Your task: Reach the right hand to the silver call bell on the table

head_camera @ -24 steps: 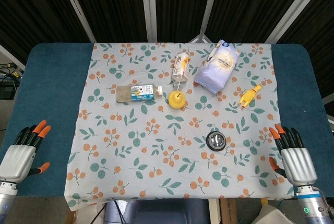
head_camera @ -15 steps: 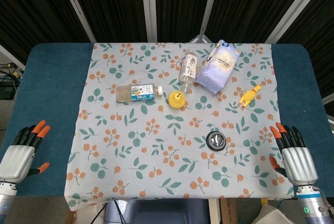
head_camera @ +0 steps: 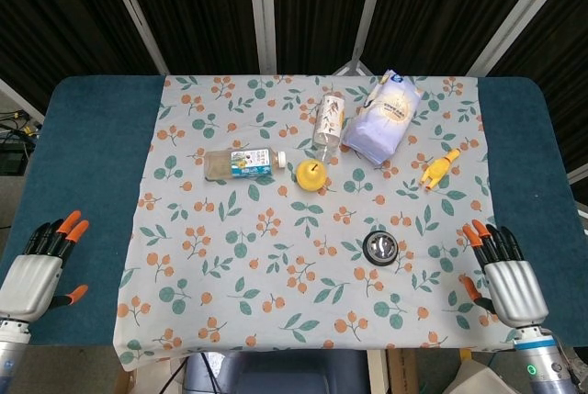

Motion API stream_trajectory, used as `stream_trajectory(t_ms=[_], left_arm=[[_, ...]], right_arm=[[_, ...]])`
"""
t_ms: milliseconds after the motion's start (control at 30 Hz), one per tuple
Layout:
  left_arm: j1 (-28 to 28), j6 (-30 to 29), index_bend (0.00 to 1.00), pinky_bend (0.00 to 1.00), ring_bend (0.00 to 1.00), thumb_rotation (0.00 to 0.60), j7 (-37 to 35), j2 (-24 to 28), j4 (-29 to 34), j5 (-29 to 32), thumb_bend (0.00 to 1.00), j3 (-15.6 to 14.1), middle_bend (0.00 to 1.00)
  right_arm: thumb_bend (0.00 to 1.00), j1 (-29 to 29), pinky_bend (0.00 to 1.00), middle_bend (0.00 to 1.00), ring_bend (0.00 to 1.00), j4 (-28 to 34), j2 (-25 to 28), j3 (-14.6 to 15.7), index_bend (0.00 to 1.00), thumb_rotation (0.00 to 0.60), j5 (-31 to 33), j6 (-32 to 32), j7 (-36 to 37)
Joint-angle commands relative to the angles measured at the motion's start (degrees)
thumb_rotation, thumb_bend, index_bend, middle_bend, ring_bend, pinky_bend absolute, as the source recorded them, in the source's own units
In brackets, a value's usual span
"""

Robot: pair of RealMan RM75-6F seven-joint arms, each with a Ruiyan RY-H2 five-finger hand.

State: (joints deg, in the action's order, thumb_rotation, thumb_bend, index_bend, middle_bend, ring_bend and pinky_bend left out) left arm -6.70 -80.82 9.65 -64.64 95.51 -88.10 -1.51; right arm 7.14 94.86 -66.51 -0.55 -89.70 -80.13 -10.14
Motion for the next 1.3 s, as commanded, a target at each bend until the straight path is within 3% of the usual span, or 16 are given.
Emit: stream_trajectory(t_ms=[33, 233, 600, 1300], left_arm=[[0.0, 0.0, 0.0, 0.0, 0.0, 0.6, 0.0, 0.0, 0.0, 0.1, 0.05, 0.0, 0.0], [0.0, 0.1, 0.0, 0.0, 0.0, 0.6, 0.0, 0.0, 0.0, 0.3, 0.05, 0.1, 0.0], [-0.1, 0.1, 0.0, 0.0, 0.0, 0.6, -0.2, 0.1, 0.1, 0.3, 0.05, 0.2, 0.0], [-0.1, 0.2, 0.0, 0.0, 0.0, 0.6, -0.3, 0.1, 0.0, 0.3, 0.05, 0.2, 0.0]], right_arm=[[0.63, 1.3, 0.0, 0.0, 0.0, 0.7, -0.6, 0.0, 0.0, 0.6, -0.3, 1.8, -1.2], [0.76, 4.0, 0.0, 0.0, 0.0, 1.2, -3.3, -0.2, 0.0, 0.6, -0.2, 6.0, -5.9], [0.78, 7.8, 0.0, 0.0, 0.0, -1.4, -10.9, -1.3, 0.0, 0.6, 4.3, 12.7, -16.4], [0.79, 9.3, 0.0, 0.0, 0.0, -2.6, -15.5, -1.7, 0.0, 0.6, 9.3, 14.1, -20.4]])
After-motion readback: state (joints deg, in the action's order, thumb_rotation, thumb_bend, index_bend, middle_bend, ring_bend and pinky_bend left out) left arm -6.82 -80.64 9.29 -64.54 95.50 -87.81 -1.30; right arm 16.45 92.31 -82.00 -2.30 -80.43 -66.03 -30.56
